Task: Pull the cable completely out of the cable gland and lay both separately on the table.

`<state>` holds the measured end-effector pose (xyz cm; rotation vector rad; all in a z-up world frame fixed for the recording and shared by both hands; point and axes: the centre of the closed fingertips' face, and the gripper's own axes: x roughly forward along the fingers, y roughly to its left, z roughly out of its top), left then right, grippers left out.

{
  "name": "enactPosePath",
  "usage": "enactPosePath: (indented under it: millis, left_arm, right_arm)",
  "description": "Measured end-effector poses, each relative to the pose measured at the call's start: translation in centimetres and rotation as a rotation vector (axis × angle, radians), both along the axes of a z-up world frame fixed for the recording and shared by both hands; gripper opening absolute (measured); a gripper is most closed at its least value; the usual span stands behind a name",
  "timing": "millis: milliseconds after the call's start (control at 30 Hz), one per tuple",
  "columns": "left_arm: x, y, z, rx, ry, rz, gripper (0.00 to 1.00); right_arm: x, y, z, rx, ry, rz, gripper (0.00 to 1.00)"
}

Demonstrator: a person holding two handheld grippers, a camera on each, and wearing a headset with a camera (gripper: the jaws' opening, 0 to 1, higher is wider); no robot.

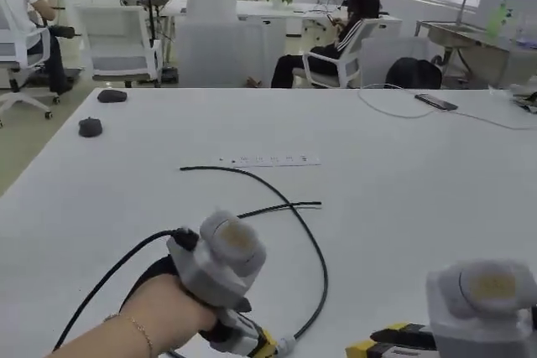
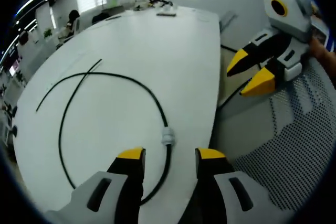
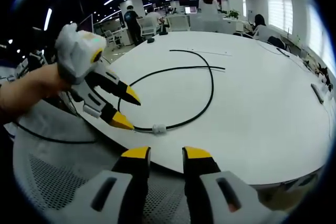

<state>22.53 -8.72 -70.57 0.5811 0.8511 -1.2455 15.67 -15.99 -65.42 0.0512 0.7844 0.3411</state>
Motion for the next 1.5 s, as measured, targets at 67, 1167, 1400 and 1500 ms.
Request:
enactPosePath:
  millis: [67, 1167, 1400, 1500]
  left_arm:
    - [-0.1, -0.5, -1.9, 0.046, 0.042, -0.001, 0.4]
    - [0.8, 1.1, 3.2, -0.046, -0.08, -0.052, 0.17]
    - [0.1, 5.7, 6.5, -0.056, -0.19, -0.038, 0.16]
    - [-0.7, 7.1, 7.4, -0.069, -0.234, -0.06, 0.16]
  right_arm:
    - [0.0, 0.0, 0.0, 0.001, 0.001, -0.001, 0.24]
    - [-0.5, 0.6, -0.6, 0.011, 0.044, 0.045, 0.28]
    - [-0.9, 1.3, -0.7, 0.017, 0.087, 0.155, 0.36]
    - [-0.9, 1.4, -0.3, -0.036, 0.116, 0.253, 0.31]
